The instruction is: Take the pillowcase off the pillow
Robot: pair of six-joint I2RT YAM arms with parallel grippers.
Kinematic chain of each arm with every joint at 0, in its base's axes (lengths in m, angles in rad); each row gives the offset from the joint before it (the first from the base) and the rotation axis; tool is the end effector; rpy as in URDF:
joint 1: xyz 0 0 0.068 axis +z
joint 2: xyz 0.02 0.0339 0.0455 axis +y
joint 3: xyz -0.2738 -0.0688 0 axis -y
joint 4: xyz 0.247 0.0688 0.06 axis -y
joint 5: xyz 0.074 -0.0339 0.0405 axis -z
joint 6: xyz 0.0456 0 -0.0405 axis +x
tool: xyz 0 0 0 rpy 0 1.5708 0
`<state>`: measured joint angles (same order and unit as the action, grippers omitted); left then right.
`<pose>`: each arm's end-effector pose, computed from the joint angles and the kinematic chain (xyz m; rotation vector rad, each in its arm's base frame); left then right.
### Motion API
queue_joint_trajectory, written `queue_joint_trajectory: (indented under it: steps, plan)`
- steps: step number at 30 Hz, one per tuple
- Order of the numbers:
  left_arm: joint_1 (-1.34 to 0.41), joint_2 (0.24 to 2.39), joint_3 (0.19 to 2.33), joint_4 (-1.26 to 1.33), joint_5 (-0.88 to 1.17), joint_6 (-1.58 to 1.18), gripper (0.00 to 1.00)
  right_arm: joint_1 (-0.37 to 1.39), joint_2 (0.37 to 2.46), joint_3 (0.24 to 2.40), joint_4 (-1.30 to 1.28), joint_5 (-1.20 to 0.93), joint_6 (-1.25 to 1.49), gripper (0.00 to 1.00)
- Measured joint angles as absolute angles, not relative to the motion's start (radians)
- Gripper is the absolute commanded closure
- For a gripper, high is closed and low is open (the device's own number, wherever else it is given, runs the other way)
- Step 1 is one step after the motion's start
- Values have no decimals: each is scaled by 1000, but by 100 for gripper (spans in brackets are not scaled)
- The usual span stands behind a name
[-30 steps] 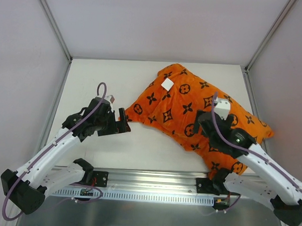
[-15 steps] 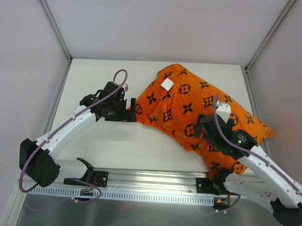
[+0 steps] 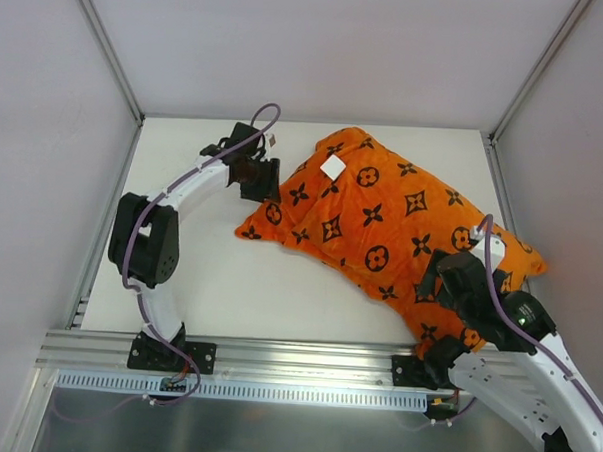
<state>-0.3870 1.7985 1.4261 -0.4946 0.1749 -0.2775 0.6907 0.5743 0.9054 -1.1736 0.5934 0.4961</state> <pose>0.3773 -0.1623 0.2556 0.2159 2.4769 -0.5036 0.0768 0.0304 0.3158 0.0419 2.2390 -0.0897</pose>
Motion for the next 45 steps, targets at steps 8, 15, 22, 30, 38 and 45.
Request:
queue_joint_trajectory:
  steps: [8,15,22,30,38,45]
  plan:
    - [-339,1856,1423,-430,378,-336,100,677,641,902,-1184,594,496,4]
    - [-339,1483,1013,-338,383,-434,100,638,715,902,-1153,563,449,4]
    - [-341,960,623,-349,385,-591,100,716,863,996,-1023,453,391,4]
    - [-341,866,528,-368,384,-678,100,1046,1240,1325,-838,478,372,4]
    - [-341,875,535,-376,384,-691,100,1116,1606,1491,-802,525,363,52]
    - [-341,857,572,-409,377,-685,100,1039,1489,1285,-807,552,429,90]
